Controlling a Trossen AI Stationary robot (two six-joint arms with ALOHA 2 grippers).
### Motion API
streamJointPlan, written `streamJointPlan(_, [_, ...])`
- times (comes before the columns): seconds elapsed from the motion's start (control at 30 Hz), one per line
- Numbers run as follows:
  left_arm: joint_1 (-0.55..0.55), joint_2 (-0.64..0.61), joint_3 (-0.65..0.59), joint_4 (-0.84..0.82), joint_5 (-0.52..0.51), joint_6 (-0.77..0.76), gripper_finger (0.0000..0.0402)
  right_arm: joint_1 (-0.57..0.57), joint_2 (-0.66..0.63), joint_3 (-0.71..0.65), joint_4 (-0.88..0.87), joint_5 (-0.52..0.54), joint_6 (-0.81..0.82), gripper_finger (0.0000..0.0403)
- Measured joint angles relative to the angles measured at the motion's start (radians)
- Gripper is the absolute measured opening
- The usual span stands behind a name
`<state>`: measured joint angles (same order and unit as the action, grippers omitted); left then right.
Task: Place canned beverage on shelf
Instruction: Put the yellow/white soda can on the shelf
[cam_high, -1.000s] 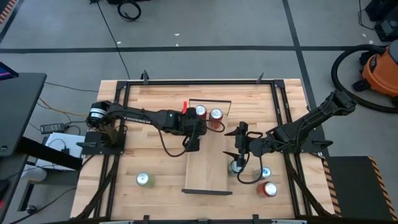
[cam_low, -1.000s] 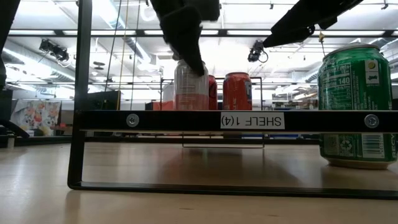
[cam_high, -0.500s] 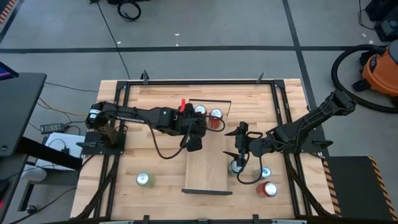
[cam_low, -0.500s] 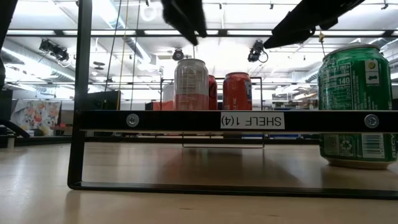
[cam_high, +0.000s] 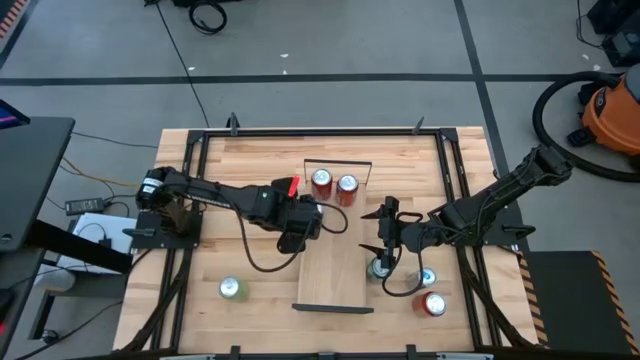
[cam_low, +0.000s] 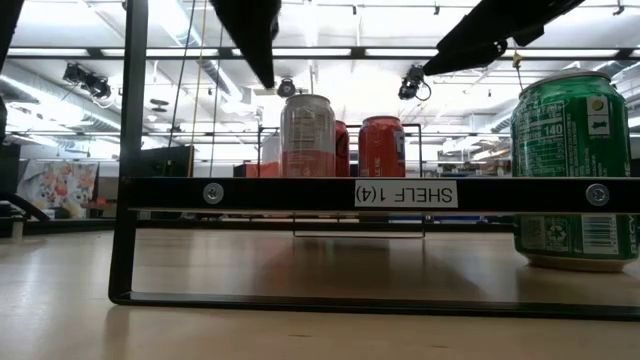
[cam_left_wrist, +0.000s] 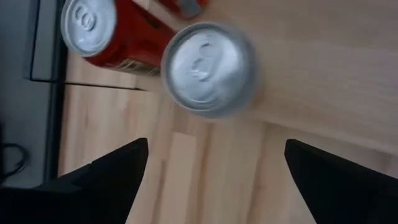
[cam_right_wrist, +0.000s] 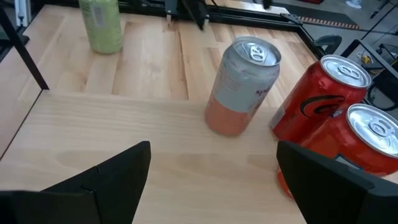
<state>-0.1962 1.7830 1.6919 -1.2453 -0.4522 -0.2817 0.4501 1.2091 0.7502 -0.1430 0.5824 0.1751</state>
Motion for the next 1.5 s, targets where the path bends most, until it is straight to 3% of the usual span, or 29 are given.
streamJointPlan(0.17, [0.011,0.001,-0.076,0.008,-0.069,-0.012,0.0389,0.002,0.000,0.000,0.008,-0.005,-0.034,0.0360])
streamJointPlan(0.4, [-0.028,0.001,-0.127,0.009,-0.077,-0.005,0.0389,0.004,0.000,0.000,0.061,-0.006,-0.037,0.0360])
streamJointPlan(0.63, [-0.029,-0.008,-0.129,0.055,0.004,0.014,0.0389,0.014,0.000,0.000,0.071,-0.007,-0.041,0.0360])
streamJointPlan(1.03, [0.028,-0.009,-0.129,0.241,0.034,-0.010,0.0389,0.018,0.000,0.000,0.048,-0.006,-0.047,0.0360])
streamJointPlan(1.23, [0.056,-0.009,-0.129,0.237,-0.019,0.066,0.0389,0.018,0.000,0.000,0.050,-0.002,-0.047,0.0360])
streamJointPlan(1.5, [0.055,-0.012,-0.129,0.195,-0.218,0.104,0.0388,0.018,0.000,0.000,0.051,-0.002,-0.047,0.0360])
